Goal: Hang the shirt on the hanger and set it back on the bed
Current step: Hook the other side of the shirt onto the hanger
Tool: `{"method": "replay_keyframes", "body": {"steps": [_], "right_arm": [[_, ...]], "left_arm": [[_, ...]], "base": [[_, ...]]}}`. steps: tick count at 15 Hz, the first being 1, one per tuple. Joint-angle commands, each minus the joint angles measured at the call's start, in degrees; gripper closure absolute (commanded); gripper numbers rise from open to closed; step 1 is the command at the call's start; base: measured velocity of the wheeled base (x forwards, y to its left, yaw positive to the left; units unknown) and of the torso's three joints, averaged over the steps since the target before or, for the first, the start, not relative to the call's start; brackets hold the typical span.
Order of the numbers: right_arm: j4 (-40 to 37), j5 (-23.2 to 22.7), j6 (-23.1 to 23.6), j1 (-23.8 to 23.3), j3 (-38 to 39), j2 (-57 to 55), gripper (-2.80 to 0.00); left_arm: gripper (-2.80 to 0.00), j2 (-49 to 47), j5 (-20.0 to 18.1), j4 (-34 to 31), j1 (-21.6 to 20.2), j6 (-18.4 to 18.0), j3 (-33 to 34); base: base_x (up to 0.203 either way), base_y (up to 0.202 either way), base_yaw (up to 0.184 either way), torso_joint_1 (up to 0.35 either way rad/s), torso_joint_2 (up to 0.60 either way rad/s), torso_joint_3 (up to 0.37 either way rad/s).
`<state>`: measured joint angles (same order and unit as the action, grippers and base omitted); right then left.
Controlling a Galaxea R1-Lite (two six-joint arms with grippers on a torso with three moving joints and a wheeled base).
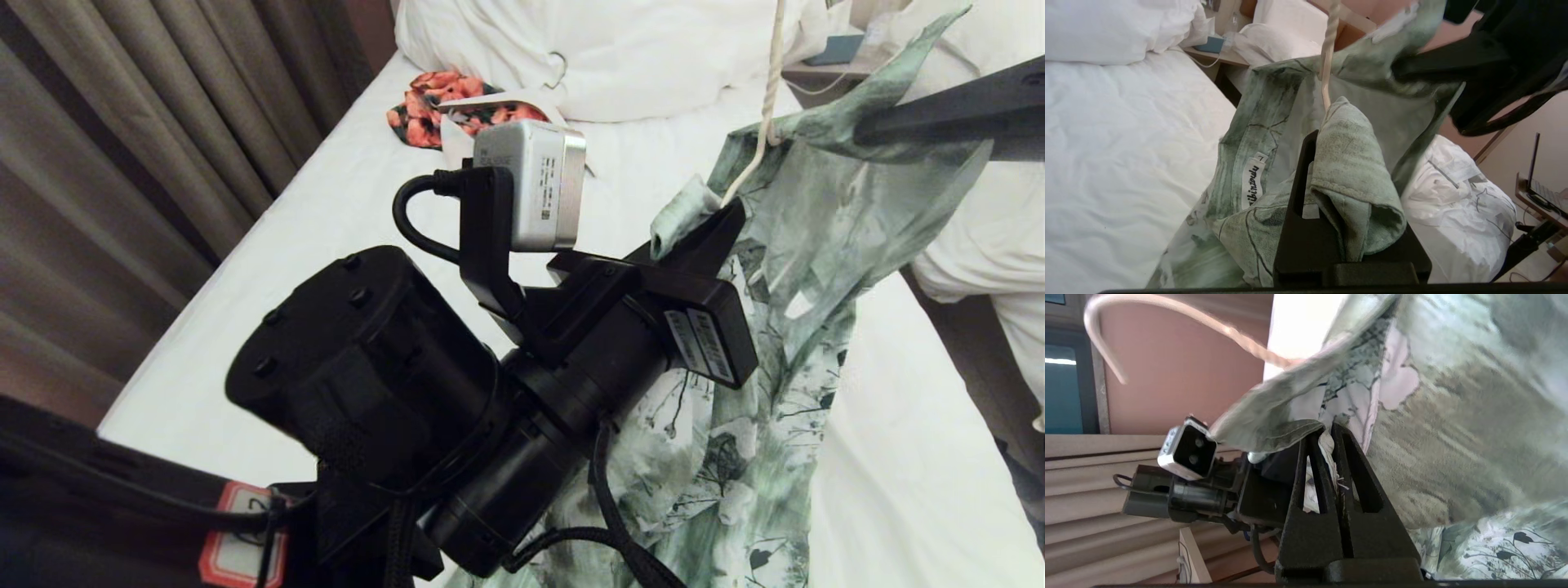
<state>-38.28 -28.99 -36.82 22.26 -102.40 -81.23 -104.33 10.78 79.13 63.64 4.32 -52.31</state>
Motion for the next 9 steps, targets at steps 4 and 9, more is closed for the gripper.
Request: {"method": "replay_keyframes", "body": {"steps": [4,9], "right_arm": [[0.0,0.1,-0.1,0.1,2.1,-0.1,0.00],[0.6,0.3,0.4,0.2,2.3,-1.1,-2.80]], "left_arm": [[0.00,1.3,0.0,0.4,-0.2,0.0,-0.1],[0.00,3.4,0.1,0.4,0.1,0.0,0.0]], "base": [[0.000,0.000,0.000,0.000,0.00,0.000],[0.000,0.000,0.000,0.000,0.00,0.000]]}}
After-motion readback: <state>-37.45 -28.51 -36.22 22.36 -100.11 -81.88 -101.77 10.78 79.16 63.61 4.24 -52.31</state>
